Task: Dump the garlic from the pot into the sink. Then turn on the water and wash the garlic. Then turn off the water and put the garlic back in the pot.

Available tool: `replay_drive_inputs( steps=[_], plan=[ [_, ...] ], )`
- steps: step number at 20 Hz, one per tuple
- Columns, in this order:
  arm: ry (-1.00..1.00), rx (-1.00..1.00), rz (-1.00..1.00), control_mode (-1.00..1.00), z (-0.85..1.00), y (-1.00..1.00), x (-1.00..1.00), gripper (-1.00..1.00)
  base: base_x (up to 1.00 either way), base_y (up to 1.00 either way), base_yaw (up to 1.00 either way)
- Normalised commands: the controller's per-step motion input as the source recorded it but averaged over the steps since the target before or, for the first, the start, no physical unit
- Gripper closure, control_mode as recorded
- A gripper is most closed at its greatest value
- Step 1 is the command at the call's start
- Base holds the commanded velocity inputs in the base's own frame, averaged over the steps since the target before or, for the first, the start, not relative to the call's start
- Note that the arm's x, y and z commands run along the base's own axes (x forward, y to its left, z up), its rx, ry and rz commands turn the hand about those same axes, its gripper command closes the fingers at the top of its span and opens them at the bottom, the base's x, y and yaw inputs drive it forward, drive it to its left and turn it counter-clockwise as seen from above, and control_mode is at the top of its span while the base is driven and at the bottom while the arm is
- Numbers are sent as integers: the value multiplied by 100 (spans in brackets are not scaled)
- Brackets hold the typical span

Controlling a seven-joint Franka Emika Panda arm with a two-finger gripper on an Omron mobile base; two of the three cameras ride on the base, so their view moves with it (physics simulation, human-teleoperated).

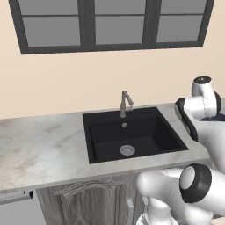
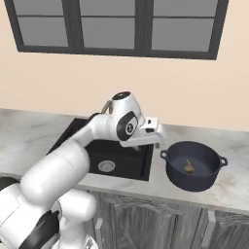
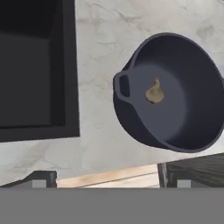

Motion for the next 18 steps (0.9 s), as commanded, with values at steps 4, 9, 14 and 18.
replay_drive_inputs(
  steps=[4, 9, 14, 18],
  plan=[
    [4, -1, 0, -100, -25, -45, 14, -100, 0, 0, 0],
    [3, -3, 0, -100, -36, -29, 18, -100, 0, 0, 0],
    [8, -1, -1, -100, -31, -18, 28, -100, 0, 0, 0],
    [9, 0, -3, -100, -20, -10, 33, -100, 0, 0, 0]
  ],
)
